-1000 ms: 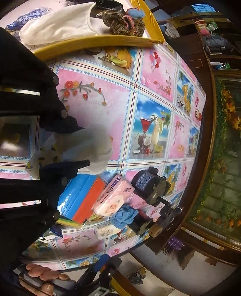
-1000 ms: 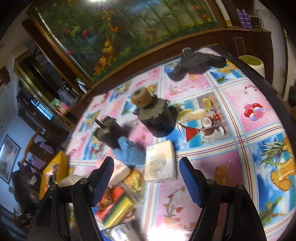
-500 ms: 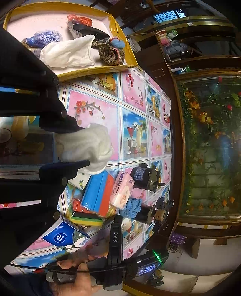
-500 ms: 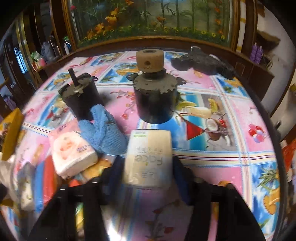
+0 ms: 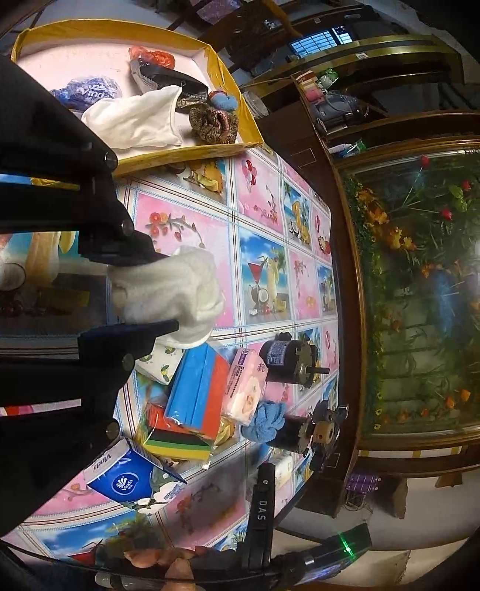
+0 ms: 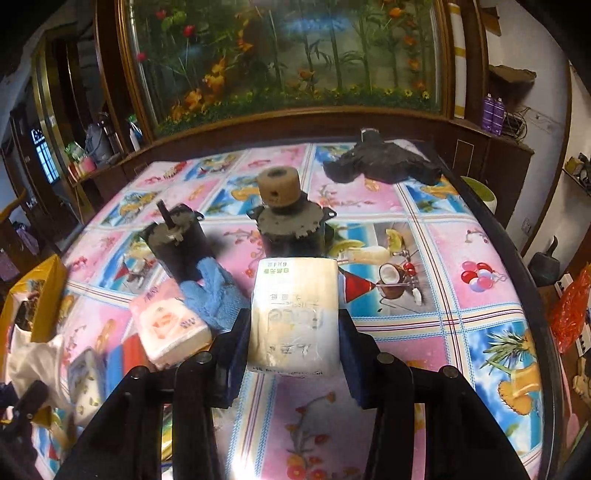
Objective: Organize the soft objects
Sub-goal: 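Carry the towel toward the yellow box with the left tool while the right tool lifts the Face pack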
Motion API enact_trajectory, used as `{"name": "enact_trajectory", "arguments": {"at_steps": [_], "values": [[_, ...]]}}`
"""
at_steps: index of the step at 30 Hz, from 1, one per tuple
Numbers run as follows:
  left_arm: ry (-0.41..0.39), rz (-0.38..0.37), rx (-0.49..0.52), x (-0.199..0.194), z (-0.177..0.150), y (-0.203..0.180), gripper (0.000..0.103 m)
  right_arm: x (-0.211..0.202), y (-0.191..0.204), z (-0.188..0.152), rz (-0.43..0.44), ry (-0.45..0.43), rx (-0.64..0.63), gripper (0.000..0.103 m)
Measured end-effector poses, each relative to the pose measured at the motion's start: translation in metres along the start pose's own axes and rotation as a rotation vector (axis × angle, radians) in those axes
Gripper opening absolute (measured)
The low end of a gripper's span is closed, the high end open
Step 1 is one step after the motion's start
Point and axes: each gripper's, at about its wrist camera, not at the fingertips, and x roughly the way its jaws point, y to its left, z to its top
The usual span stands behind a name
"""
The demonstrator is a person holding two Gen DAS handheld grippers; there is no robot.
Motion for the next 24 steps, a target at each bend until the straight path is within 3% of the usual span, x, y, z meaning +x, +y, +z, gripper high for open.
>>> {"name": "enact_trajectory", "arguments": {"at_steps": [7,17,24], "values": [[-0.001,0.014,0.001,-0.001,0.0,-0.004,0.025,-0.027,0.026,-0.004,0.029,-0.069,-0.074,0.048],[-0.009,0.035,-0.015,-0.004,0.0,-0.004,0.025,-0.045,0.079,-0.024,-0.035,-0.144,-0.278,0.048],[-0.009,0.04,-0.015,-0.006,0.0,-0.004,0.025,-0.052,0.086,-0.029,-0.032,-0.163,-0.309,0.048]]}}
